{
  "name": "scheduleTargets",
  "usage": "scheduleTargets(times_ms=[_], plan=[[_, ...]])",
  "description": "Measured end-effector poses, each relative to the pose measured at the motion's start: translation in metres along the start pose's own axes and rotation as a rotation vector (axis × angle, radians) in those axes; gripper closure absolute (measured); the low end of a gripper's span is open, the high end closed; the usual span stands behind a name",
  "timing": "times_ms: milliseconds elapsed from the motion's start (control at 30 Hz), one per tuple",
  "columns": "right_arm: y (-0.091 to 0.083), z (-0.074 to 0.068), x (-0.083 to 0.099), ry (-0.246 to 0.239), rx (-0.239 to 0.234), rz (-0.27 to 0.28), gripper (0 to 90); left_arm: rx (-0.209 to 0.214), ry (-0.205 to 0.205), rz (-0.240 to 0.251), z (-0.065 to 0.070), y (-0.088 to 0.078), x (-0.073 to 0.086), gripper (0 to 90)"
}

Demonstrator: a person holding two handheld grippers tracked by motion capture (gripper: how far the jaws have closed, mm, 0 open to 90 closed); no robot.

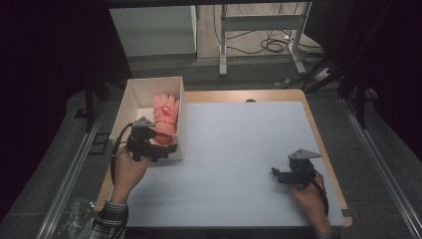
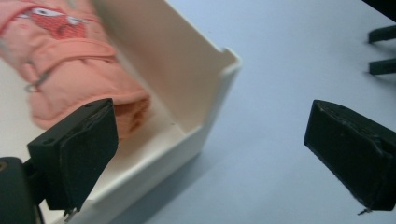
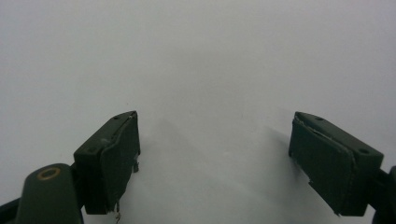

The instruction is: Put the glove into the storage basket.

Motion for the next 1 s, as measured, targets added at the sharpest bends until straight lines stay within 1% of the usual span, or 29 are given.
scheduleTargets(times_ms=[267, 333, 433, 500, 533, 633, 733, 867, 1000], plan=[[0.0, 0.0, 0.0, -0.001, 0.001, 0.002, 16.8, 0.065, 0.047, 0.009, 0.03, 0.015, 0.015, 3.4], [0.0, 0.0, 0.0, -0.001, 0.001, 0.002, 16.8, 0.073, 0.065, 0.003, 0.036, 0.02, 0.02, 3.4], [0.0, 0.0, 0.0, -0.001, 0.001, 0.002, 16.8, 0.088, 0.081, -0.008, 0.042, 0.032, 0.031, 3.4], [0.0, 0.0, 0.0, -0.001, 0.002, 0.002, 16.8, 0.106, 0.081, -0.005, 0.045, 0.04, 0.038, 3.4], [0.0, 0.0, 0.0, -0.002, 0.002, 0.001, 16.8, 0.115, 0.076, -0.007, 0.045, 0.045, 0.042, 3.4], [0.0, 0.0, 0.0, -0.001, 0.002, 0.002, 16.8, 0.118, 0.072, -0.032, 0.044, 0.061, 0.057, 3.4], [0.0, 0.0, 0.0, -0.002, 0.001, 0.001, 16.8, 0.133, 0.063, -0.055, 0.043, 0.076, 0.071, 3.4], [0.0, 0.0, 0.0, -0.002, 0.001, 0.001, 16.8, 0.118, 0.075, -0.1, 0.04, 0.093, 0.087, 3.4], [0.0, 0.0, 0.0, -0.001, 0.002, 0.002, 16.8, 0.102, 0.079, -0.124, 0.038, 0.102, 0.096, 3.4]])
Point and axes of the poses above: each handheld gripper's, and its own axes: y roughly forward along the jaws, x roughly out of its underside, z roughly to its right, the point moved 9 cm from there along y, roughly forward along the jaws, and after that the axes turned 14 degrees about x, right-handed, at the moved point
